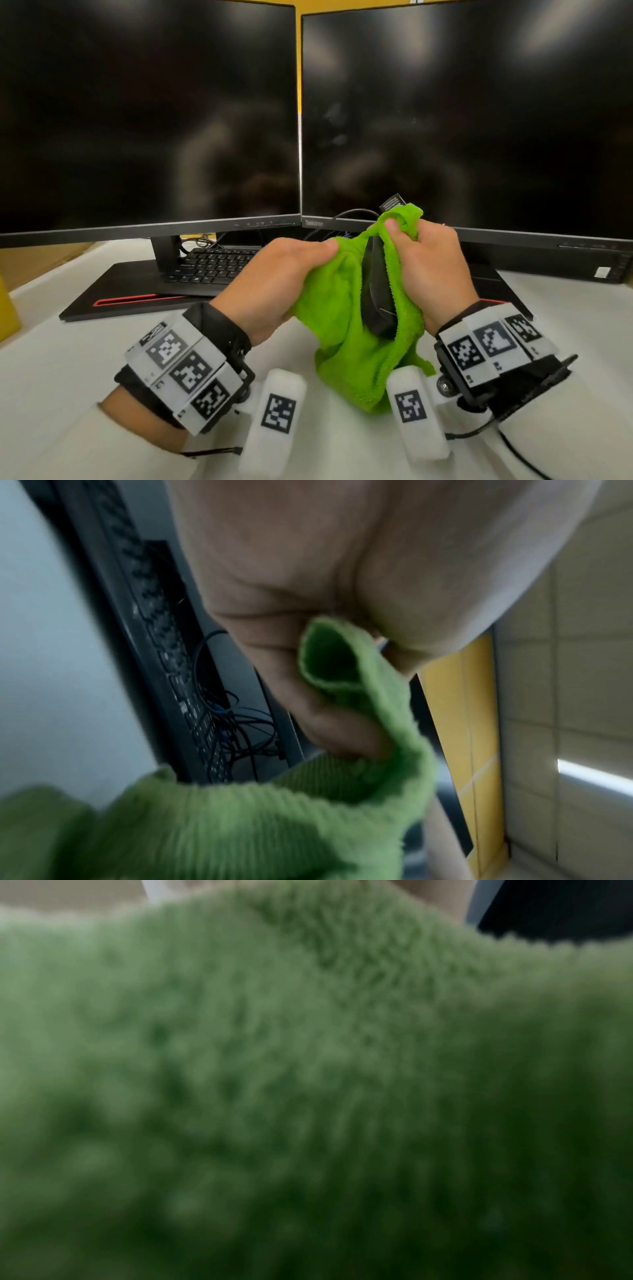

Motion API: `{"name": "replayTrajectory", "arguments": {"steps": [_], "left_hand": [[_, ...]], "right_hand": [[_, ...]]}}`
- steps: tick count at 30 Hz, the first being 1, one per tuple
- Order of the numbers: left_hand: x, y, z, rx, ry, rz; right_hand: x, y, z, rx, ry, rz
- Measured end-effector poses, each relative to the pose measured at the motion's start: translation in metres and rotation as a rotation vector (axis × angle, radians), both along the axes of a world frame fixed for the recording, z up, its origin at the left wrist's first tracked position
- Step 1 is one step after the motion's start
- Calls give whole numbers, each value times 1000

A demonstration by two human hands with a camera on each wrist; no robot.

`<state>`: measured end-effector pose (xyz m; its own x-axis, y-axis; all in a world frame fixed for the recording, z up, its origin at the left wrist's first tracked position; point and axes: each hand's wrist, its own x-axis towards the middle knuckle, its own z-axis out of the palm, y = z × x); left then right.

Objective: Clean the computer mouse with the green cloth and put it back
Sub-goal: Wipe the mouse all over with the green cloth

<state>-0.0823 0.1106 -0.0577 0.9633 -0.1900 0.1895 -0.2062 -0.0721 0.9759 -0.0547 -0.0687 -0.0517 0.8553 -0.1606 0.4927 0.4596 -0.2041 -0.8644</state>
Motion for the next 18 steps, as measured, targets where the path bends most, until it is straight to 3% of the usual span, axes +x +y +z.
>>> {"name": "replayTrajectory", "arguments": {"steps": [2, 4, 9, 15, 18], "left_hand": [[1, 3, 3, -211, 82, -40], [2, 6, 7, -310, 74, -115], [2, -3, -6, -61, -172, -73], [2, -8, -11, -46, -160, -77], [5, -14, -19, -39, -48, -74]], "right_hand": [[3, -3, -3, 22, 14, 8], [5, -5, -5, 38, 34, 19], [-1, 7, -6, 115, 47, 132], [-10, 20, -6, 254, -13, 178], [-12, 22, -5, 328, 4, 196]]}}
